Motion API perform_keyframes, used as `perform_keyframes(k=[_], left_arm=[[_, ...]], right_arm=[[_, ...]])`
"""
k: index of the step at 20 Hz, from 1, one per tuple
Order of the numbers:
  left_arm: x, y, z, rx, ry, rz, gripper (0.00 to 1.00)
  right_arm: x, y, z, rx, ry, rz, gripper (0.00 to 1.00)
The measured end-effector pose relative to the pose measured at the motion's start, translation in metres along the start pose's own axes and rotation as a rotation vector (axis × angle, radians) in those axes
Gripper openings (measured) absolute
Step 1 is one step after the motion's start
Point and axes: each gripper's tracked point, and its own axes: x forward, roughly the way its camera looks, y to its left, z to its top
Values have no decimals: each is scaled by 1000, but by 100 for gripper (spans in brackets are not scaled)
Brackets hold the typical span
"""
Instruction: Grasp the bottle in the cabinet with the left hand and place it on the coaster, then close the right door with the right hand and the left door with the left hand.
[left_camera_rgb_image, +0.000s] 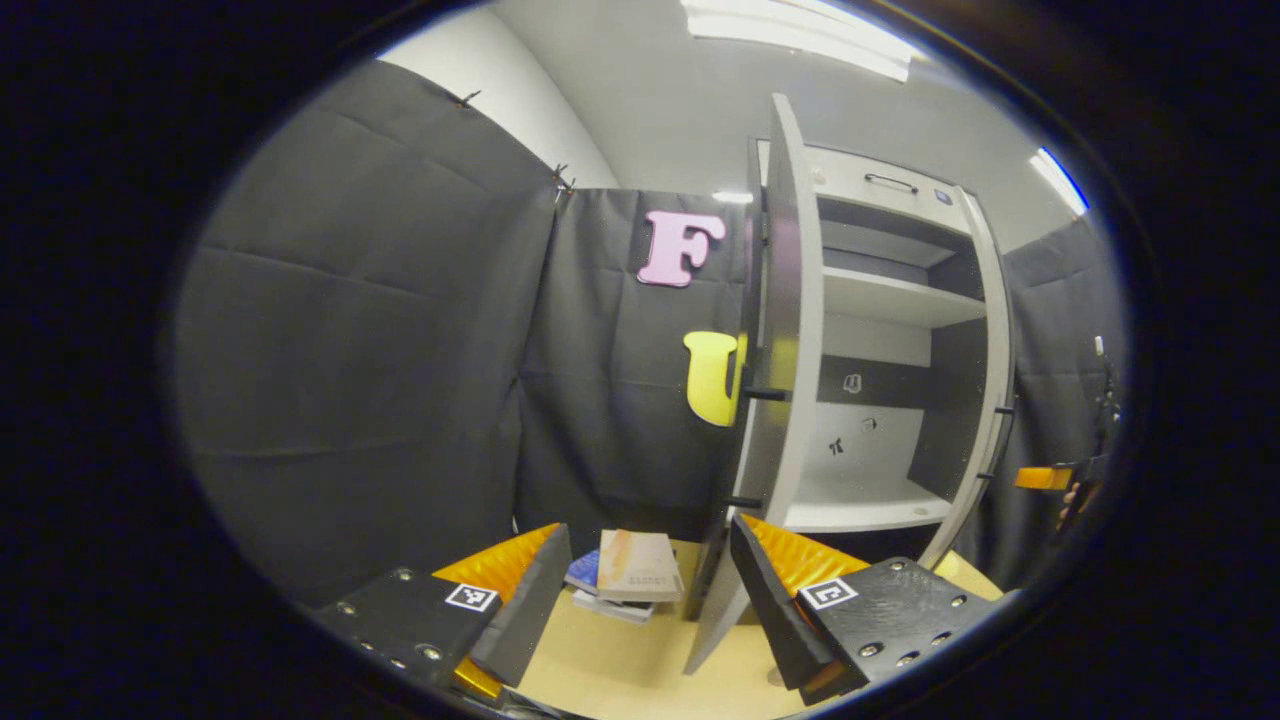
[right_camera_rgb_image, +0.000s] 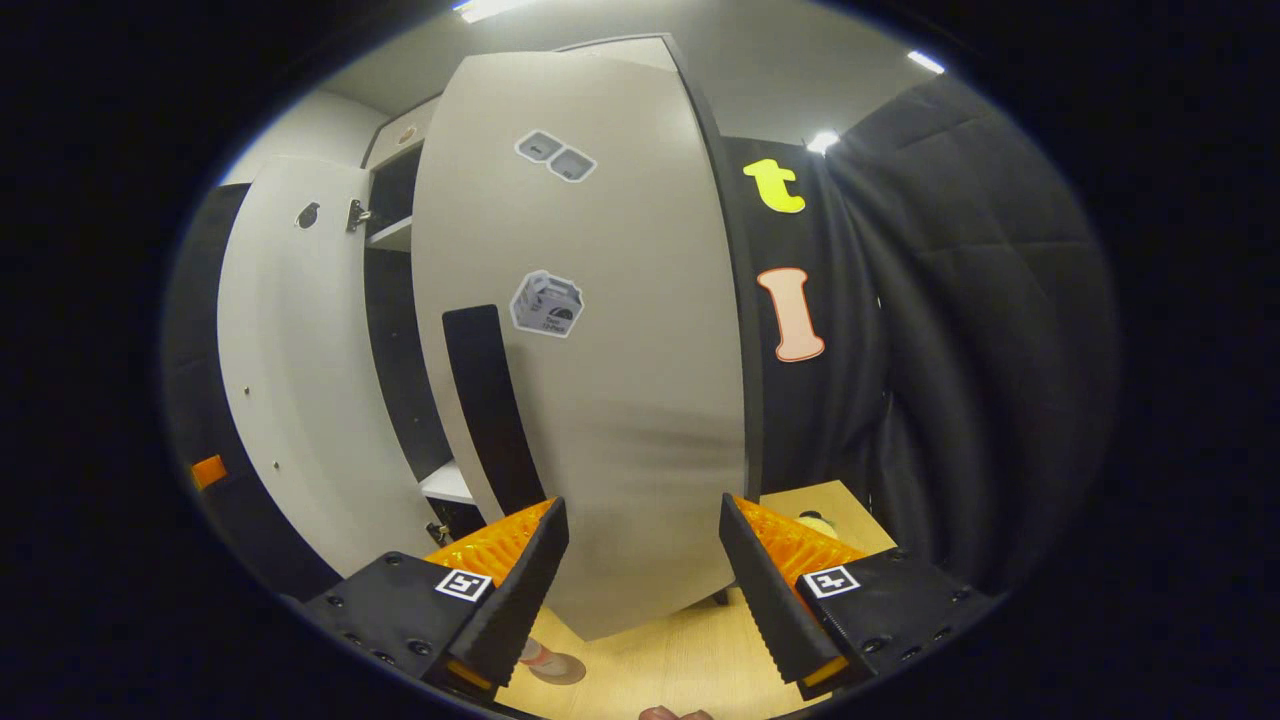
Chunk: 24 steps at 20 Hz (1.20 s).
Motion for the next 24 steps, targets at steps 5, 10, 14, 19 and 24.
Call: perform_keyframes(k=[5, 10, 14, 19, 24], left_arm=[[47, 18, 17, 9, -28, -47, 93], [98, 10, 27, -7, -29, -170, 93], [123, -2, 26, 17, -5, -259, 93], [135, -17, 25, 39, -5, -353, 93], [139, -36, 24, 109, 15, -400, 99]], right_arm=[[-13, -5, -12, 28, 10, -44, 97], [-26, -13, -26, 44, 23, -90, 97], [-38, -19, -38, 37, 28, -132, 98], [-43, -23, -51, 86, 28, -178, 98], [-54, -24, -62, 98, 42, -216, 98]])
